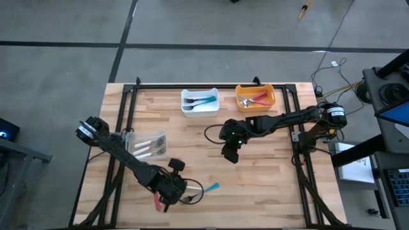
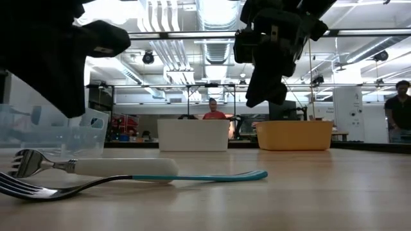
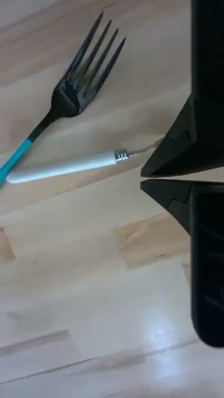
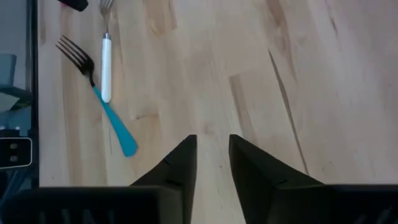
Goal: Sort silverware by color (type)
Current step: Put the white fork into the transparent bin
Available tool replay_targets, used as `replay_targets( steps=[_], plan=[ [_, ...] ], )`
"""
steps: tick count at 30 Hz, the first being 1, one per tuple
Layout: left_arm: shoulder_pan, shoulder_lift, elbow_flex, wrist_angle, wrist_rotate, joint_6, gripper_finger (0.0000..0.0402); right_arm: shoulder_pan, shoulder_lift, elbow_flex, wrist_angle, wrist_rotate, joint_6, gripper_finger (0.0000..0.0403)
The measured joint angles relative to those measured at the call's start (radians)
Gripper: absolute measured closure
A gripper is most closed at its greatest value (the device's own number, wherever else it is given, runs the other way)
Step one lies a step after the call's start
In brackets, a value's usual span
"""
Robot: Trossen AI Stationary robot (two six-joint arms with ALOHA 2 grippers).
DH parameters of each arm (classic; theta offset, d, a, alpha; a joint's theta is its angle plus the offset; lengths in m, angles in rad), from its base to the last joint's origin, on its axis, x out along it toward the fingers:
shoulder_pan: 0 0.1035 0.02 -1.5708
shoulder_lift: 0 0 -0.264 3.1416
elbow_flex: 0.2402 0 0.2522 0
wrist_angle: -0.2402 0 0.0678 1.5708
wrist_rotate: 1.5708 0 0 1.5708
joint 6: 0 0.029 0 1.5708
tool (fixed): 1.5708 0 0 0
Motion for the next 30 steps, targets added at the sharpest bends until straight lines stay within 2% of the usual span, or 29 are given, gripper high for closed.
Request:
replay_targets(
  steps=[4, 8, 14, 17, 24, 30],
  plan=[
    [-0.001, 0.000, -0.018, 0.035, 0.039, -0.024, 0.0390, 0.000, 0.000, 0.000, 0.005, 0.000, -0.026, 0.0295],
    [-0.002, 0.000, -0.058, 0.122, 0.060, -0.052, 0.0354, 0.000, 0.000, 0.000, 0.005, 0.008, -0.040, 0.0272],
    [-0.002, 0.001, -0.111, 0.139, 0.064, -0.125, 0.0295, 0.000, 0.000, 0.000, 0.005, 0.035, -0.042, 0.0247],
    [-0.003, 0.001, -0.140, 0.173, 0.080, -0.150, 0.0279, 0.000, 0.000, 0.000, 0.005, 0.039, -0.042, 0.0239],
    [-0.003, 0.001, -0.205, 0.292, 0.118, -0.146, 0.0278, 0.000, 0.000, 0.000, 0.005, 0.053, -0.043, 0.0230],
    [-0.003, -0.001, -0.276, 0.386, 0.117, -0.177, 0.0300, 0.000, 0.000, 0.000, 0.006, 0.085, -0.042, 0.0229]
  ],
)
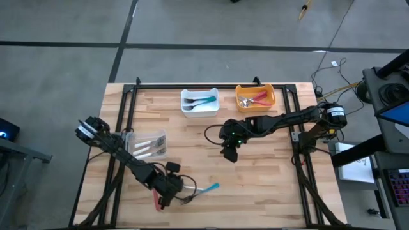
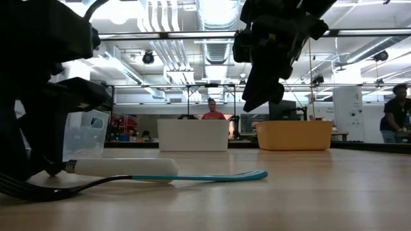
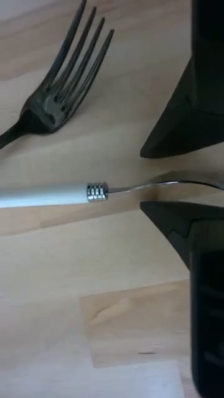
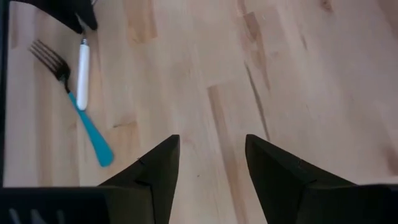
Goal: Sort silverware by color (type)
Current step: Put the white fork into the transparent bin
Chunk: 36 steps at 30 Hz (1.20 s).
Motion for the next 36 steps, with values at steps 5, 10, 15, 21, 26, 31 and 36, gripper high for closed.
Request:
replay_targets(
  steps=[5, 10, 15, 21, 26, 31, 36],
  plan=[
    [-0.001, -0.002, -0.010, -0.003, -0.025, 0.013, 0.0377, 0.000, 0.000, 0.000, 0.001, 0.022, 0.000, 0.0229],
    [-0.004, 0.000, 0.008, -0.038, -0.074, 0.049, 0.0398, 0.000, 0.000, 0.000, 0.003, 0.021, 0.007, 0.0229],
    [-0.003, 0.003, 0.088, -0.147, -0.130, 0.103, 0.0400, 0.001, 0.001, 0.000, 0.012, 0.020, 0.058, 0.0229],
    [-0.006, 0.003, 0.190, -0.363, -0.262, 0.142, 0.0401, 0.027, 0.001, 0.000, 0.053, 0.014, 0.076, 0.0229],
    [-0.006, 0.003, 0.233, -0.415, -0.341, 0.226, 0.0401, 0.045, 0.001, 0.000, 0.096, 0.011, 0.089, 0.0229],
    [-0.014, 0.001, 0.270, -0.425, -0.475, 0.414, 0.0401, 0.066, 0.014, 0.000, 0.208, -0.024, 0.101, 0.0229],
    [-0.015, 0.001, 0.307, -0.424, -0.621, 0.658, 0.0401, 0.074, 0.061, 0.000, 0.391, -0.193, 0.131, 0.0229]
  ],
)
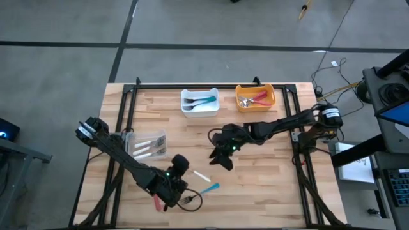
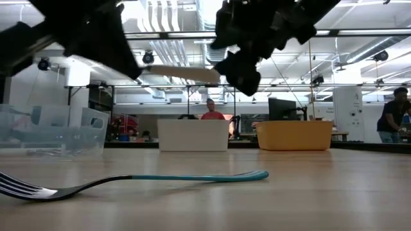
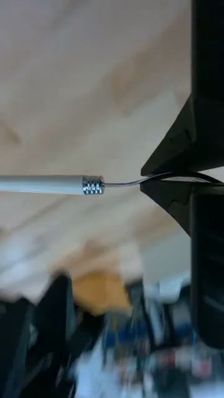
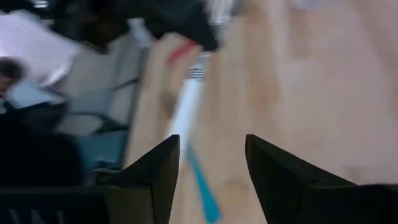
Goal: Sort silverware by color (type)
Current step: Put the white fork into the transparent bin
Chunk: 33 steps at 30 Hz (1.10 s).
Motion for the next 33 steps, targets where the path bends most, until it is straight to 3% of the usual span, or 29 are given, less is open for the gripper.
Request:
replay_targets(
  steps=[5, 12, 19, 27, 33],
  plan=[
    [0.000, 0.000, 0.023, 0.009, -0.128, 0.180, 0.0401, 0.008, 0.070, 0.000, 0.158, -0.094, 0.028, 0.0229],
    [0.000, -0.001, 0.065, 0.033, -0.140, 0.304, 0.0402, 0.011, 0.152, 0.000, 0.372, -0.278, 0.008, 0.0229],
    [0.002, -0.001, 0.086, 0.046, -0.140, 0.334, 0.0401, 0.010, 0.162, 0.003, 0.432, -0.259, -0.010, 0.0229],
    [0.014, 0.000, 0.093, 0.132, -0.177, 0.488, 0.0401, 0.018, 0.162, 0.028, 0.431, -0.253, -0.017, 0.0232],
    [0.027, 0.000, 0.105, 0.133, -0.177, 0.529, 0.0401, 0.016, 0.162, 0.041, 0.422, -0.250, 0.007, 0.0274]
  ],
)
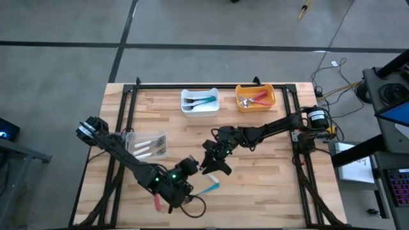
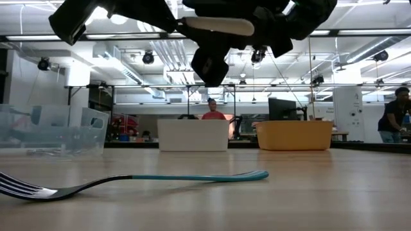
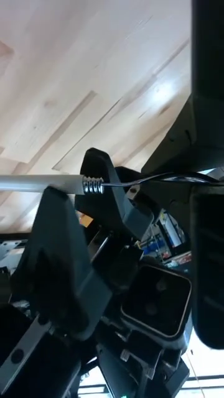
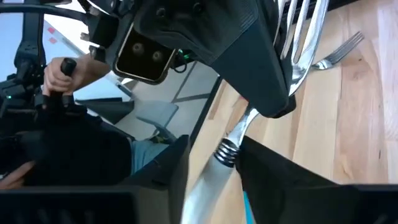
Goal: Sort silverware by color (type)
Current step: Put the white fork into the transparent bin
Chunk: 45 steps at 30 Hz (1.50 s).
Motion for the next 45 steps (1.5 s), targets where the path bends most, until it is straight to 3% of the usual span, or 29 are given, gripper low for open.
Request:
replay_targets(
  steps=[6, 14, 25, 32, 36, 41, 45],
  plan=[
    [0.011, 0.000, 0.000, 0.005, -0.002, 0.013, 0.0401, -0.002, 0.000, 0.001, -0.019, 0.011, 0.003, 0.0369],
    [0.043, -0.002, 0.006, 0.012, 0.019, -0.134, 0.0370, -0.012, 0.000, -0.001, -0.036, 0.046, -0.047, 0.0371],
    [0.093, -0.051, -0.012, 0.004, 0.019, -0.186, 0.0299, -0.055, -0.002, -0.006, -0.010, 0.077, -0.119, 0.0374],
    [0.110, -0.113, -0.061, -0.001, 0.015, -0.243, 0.0290, -0.075, -0.030, -0.056, 0.020, 0.169, -0.139, 0.0374],
    [0.124, -0.159, -0.084, 0.001, 0.011, -0.268, 0.0290, -0.087, -0.033, -0.102, 0.122, 0.208, -0.117, 0.0374],
    [0.147, -0.229, -0.134, -0.004, 0.001, -0.345, 0.0290, -0.086, -0.038, -0.168, 0.236, 0.374, -0.105, 0.0374],
    [0.160, -0.299, -0.189, 0.005, 0.001, -0.468, 0.0290, -0.083, -0.048, -0.227, 0.330, 0.593, -0.146, 0.0375]
  ],
)
